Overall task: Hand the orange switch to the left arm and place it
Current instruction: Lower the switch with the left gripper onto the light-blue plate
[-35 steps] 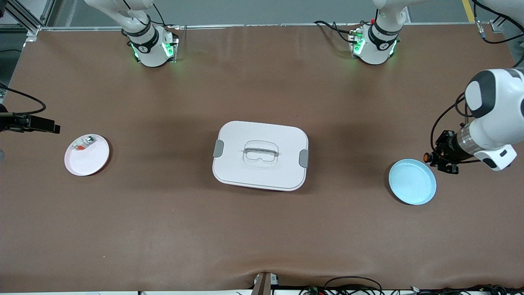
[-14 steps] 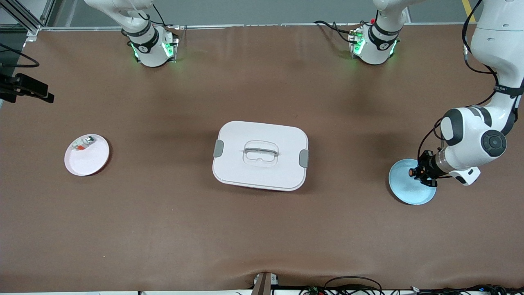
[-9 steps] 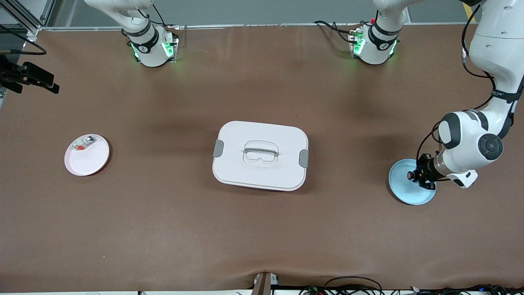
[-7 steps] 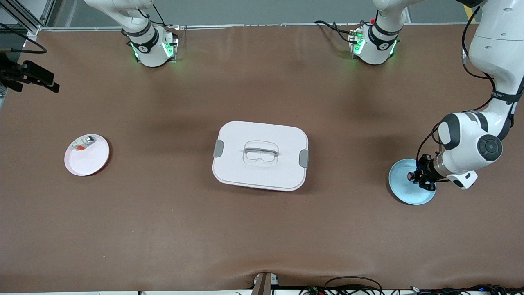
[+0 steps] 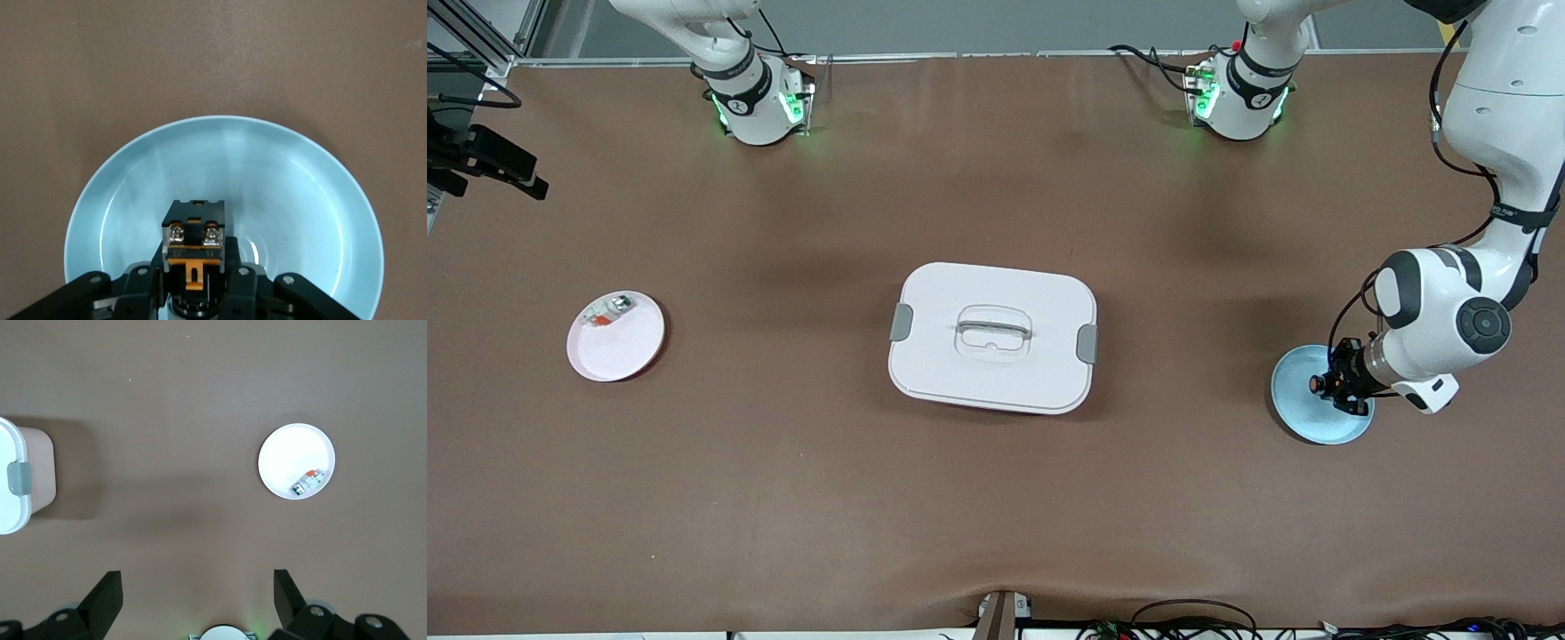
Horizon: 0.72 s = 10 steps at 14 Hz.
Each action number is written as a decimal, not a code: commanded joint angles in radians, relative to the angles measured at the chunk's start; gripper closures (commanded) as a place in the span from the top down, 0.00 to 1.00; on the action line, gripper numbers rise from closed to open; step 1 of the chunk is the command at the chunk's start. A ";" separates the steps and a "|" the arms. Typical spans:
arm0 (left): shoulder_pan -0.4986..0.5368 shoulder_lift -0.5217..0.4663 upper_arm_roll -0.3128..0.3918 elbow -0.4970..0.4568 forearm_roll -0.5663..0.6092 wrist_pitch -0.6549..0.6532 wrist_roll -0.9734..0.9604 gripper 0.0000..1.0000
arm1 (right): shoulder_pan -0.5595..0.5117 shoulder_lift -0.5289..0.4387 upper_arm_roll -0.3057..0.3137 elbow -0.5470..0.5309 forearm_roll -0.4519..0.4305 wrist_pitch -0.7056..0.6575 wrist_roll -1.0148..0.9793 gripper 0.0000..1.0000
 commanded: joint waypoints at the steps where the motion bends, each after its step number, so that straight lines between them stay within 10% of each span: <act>1: -0.007 0.009 -0.004 0.015 0.023 0.006 -0.014 0.09 | 0.017 -0.025 -0.013 -0.025 0.012 0.013 0.031 1.00; 10: 0.006 0.008 -0.010 0.029 0.028 0.001 0.006 0.65 | 0.029 -0.023 -0.034 -0.027 0.012 0.012 0.034 1.00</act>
